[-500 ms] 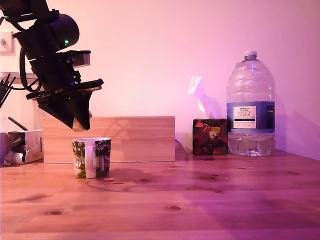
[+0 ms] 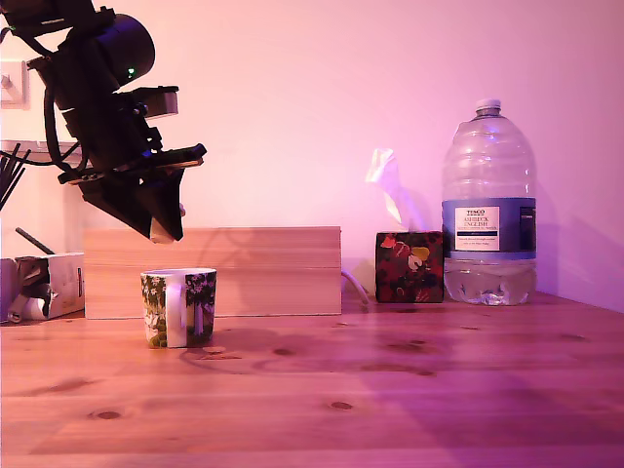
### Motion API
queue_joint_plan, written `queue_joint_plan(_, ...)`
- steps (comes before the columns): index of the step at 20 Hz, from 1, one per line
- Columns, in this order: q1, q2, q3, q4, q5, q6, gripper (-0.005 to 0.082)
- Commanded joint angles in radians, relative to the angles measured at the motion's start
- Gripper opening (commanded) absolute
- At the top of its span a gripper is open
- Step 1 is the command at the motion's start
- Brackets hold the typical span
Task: Pick up the coffee capsules from the table one by one and drop them inside the nearest coffee cup
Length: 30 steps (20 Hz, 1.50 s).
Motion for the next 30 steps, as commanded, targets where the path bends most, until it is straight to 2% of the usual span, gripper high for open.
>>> queue_joint_plan(1,-0.009,-0.011,-0.008,0.052,0.002,-0.002,0.0186)
queue_joint_plan(3,-0.009,-0.011,-0.007,0.092,0.003,-0.002,0.0186)
queue_joint_plan(10,-0.008,-0.003,-0.007,0.076,0.010,-0.002,0.0185)
queue_joint_plan(13,-0.004,0.020,0.026,0.013,0.010,-0.002,0.0185)
queue_joint_plan(20,-0.004,0.200,0.268,-0.239,0.008,-0.002,0.0185)
queue_joint_plan(23,0.000,0.240,0.319,-0.318,0.004,-0.002,0.0185)
queue_joint_plan(30,0.005,0.240,0.320,-0.320,-0.011,0.006,0.0186)
